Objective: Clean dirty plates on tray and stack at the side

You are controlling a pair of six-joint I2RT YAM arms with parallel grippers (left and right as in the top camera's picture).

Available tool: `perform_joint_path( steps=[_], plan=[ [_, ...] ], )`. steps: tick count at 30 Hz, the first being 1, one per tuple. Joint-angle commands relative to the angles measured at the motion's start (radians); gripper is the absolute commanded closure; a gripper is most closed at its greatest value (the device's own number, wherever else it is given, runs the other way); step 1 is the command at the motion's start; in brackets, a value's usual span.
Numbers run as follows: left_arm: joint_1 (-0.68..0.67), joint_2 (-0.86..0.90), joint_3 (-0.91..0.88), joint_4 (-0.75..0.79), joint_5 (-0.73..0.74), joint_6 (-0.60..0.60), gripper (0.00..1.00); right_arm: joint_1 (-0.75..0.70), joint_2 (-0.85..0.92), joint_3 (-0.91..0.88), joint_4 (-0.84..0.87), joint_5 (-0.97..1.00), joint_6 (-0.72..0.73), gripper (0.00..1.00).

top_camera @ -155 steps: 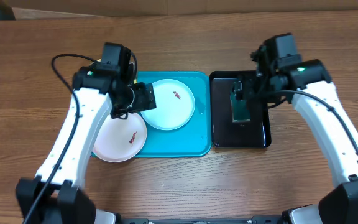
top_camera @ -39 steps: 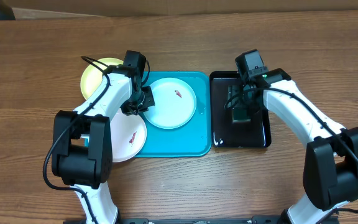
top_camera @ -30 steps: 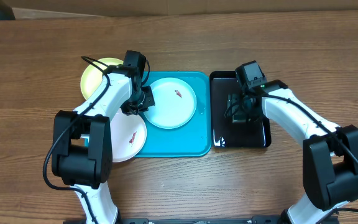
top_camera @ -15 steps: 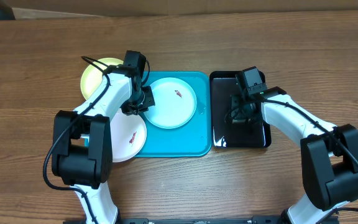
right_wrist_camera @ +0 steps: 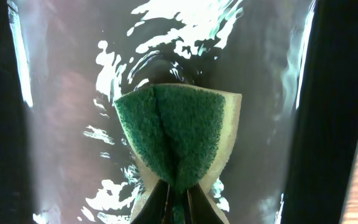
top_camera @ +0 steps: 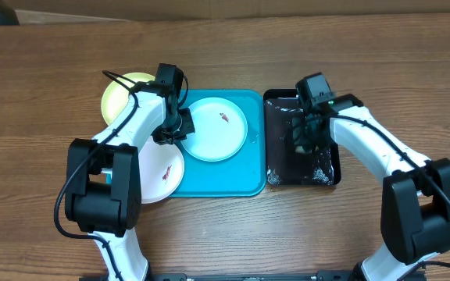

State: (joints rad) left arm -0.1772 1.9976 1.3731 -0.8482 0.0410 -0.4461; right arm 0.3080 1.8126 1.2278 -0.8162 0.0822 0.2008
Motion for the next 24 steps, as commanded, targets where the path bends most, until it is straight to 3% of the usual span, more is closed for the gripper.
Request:
perform_joint_path(
  steps=[1,10,20,24],
  plan=[
    [-0.007,0.016,-0.010,-0.003,0.002,-0.007,0.96,0.003,-0.044,0.037,-0.005,-0.002,-0.014,0.96],
    [-0.006,0.016,-0.010,-0.001,0.004,-0.003,0.96,0.002,-0.044,0.044,0.023,0.006,-0.019,0.96],
    [-0.007,0.016,-0.010,0.000,0.004,0.020,0.96,0.000,-0.065,0.109,-0.061,-0.007,-0.019,0.96],
    [-0.007,0.016,-0.010,0.001,0.004,0.020,0.96,0.000,-0.065,0.108,-0.061,-0.093,-0.037,0.96]
  ],
)
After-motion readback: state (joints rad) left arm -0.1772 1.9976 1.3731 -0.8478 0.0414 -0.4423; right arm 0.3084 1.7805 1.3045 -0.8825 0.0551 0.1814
